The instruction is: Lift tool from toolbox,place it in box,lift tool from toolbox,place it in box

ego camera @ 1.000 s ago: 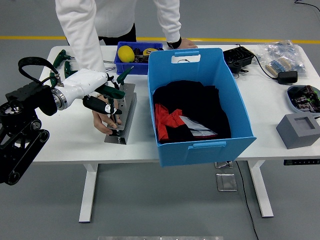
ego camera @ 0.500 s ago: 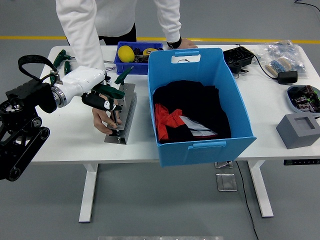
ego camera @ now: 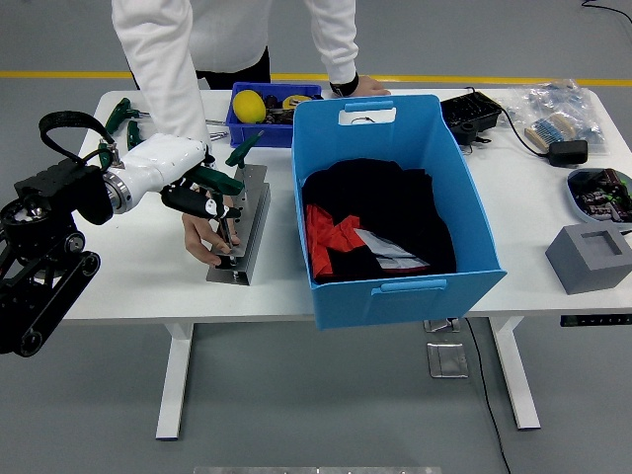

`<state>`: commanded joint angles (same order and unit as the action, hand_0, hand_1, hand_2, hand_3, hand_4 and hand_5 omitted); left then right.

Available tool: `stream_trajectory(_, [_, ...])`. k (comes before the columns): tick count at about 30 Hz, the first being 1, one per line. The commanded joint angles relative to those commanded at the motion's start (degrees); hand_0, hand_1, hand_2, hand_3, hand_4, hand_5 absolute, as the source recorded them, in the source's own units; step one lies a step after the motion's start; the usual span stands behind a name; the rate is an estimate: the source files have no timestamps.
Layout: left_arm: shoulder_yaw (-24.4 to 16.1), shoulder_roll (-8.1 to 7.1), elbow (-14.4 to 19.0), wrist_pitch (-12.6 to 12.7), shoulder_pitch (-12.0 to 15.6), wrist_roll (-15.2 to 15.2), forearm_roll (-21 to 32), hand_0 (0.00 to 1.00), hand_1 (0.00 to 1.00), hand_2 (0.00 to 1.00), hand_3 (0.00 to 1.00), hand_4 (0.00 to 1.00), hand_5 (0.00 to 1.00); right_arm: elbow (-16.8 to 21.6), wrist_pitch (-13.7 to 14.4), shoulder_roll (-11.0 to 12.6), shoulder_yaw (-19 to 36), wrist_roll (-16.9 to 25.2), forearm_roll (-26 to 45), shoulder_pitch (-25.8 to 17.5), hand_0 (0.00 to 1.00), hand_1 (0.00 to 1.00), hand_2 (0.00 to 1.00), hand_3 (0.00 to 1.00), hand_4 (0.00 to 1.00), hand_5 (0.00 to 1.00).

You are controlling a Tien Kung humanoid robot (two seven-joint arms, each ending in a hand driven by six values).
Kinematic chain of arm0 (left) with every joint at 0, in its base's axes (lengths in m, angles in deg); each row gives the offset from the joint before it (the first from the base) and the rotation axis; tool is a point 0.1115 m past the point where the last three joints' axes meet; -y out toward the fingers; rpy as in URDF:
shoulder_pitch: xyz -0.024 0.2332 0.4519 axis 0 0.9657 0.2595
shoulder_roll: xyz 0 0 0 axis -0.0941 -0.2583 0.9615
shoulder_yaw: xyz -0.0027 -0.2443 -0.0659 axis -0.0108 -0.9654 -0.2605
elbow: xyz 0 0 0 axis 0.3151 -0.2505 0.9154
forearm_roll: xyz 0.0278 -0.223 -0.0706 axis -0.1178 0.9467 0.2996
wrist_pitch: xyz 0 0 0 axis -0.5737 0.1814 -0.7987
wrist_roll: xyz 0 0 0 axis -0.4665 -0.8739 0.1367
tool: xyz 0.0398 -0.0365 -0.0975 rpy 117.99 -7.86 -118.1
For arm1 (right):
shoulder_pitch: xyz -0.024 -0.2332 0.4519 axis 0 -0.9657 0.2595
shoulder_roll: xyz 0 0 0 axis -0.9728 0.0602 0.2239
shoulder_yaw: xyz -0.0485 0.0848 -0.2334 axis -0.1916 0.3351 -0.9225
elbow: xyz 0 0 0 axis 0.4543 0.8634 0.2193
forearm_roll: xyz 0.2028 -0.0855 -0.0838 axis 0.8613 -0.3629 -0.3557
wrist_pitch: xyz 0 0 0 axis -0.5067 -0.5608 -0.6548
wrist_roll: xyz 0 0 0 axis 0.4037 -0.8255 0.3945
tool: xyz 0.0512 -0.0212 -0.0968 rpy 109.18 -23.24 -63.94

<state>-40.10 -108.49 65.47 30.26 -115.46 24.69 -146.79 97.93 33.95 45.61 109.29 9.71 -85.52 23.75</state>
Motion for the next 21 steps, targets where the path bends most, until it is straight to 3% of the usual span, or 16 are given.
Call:
stream_trajectory(1, [0.0, 0.02, -0.1, 0.1, 0.0, 0.0, 0.0, 0.245, 0.098, 0.103, 0.218, 0.998, 0.724, 0.0, 0.0, 0.0, 0.0, 0.0, 0.0, 0.0, 0.684, 0.687, 0.746, 0.573, 0.824, 0.653])
stream_trajectory(2, [0.1, 0.05, -0.2, 0.2, 0.0, 0.0, 0.0, 0.178, 0.019, 0.041, 0.139, 0.998, 0.73, 0.0, 0.0, 0.0, 0.0, 0.0, -0.1, 0.0, 0.683, 0.688, 0.744, 0.572, 0.824, 0.653])
stream_trajectory(7, [0.4, 0.13, -0.6, 1.6, 0.0, -0.1, 0.0, 0.178, 0.019, 0.041, 0.139, 0.998, 0.73, 0.0, 0.1, 0.1, 0.0, 0.1, -0.2, 0.1, 0.683, 0.688, 0.744, 0.572, 0.824, 0.653])
stream_trajectory(8, [0.5, 0.13, -0.8, 2.3, 0.0, -0.2, 0.0, 0.174, 0.002, 0.007, 0.101, 0.998, 0.737, 0.0, 0.1, 0.1, 0.0, 0.1, -0.2, 0.2, 0.683, 0.685, 0.744, 0.57, 0.824, 0.653])
stream_trajectory(21, [0.8, 0.0, -0.9, 9.6, 0.1, -1.2, 0.0, 0.145, 0.002, 0.002, 0.058, 0.998, 0.744, 0.0, 0.3, 0.1, -0.2, 0.2, 0.0, 0.3, 0.682, 0.685, 0.741, 0.57, 0.824, 0.653])
